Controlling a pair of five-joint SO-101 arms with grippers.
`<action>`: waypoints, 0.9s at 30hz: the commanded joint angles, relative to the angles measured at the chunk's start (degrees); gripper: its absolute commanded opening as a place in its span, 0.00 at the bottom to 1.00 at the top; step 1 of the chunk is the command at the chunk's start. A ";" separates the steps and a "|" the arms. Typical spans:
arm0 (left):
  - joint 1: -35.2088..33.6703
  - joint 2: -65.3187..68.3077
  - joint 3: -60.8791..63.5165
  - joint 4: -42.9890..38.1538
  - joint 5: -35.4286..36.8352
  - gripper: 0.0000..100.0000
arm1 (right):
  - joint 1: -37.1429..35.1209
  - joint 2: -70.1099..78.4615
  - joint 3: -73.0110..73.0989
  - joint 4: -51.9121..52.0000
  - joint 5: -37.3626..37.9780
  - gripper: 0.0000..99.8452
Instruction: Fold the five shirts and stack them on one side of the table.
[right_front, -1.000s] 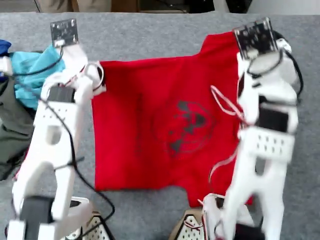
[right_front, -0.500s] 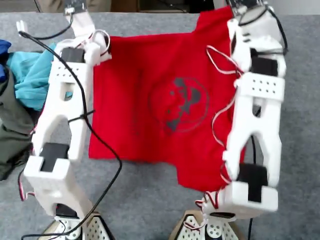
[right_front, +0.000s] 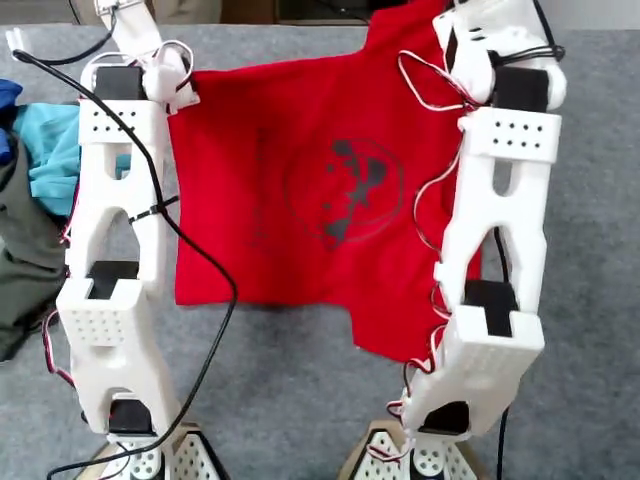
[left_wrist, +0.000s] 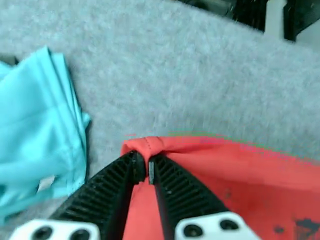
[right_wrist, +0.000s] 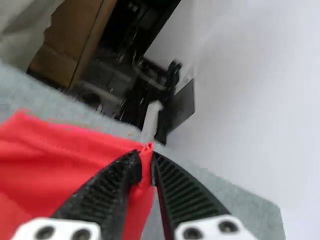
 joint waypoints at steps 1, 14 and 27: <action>1.05 -0.57 -2.90 5.98 -2.81 0.02 | 0.84 -1.63 -5.23 10.90 3.96 0.00; 6.77 -0.13 -2.46 23.03 -5.36 0.02 | 4.62 -12.09 -4.53 34.20 10.90 0.00; 6.86 -0.75 14.24 23.91 -10.02 0.02 | 9.10 -22.29 6.90 43.08 15.38 0.00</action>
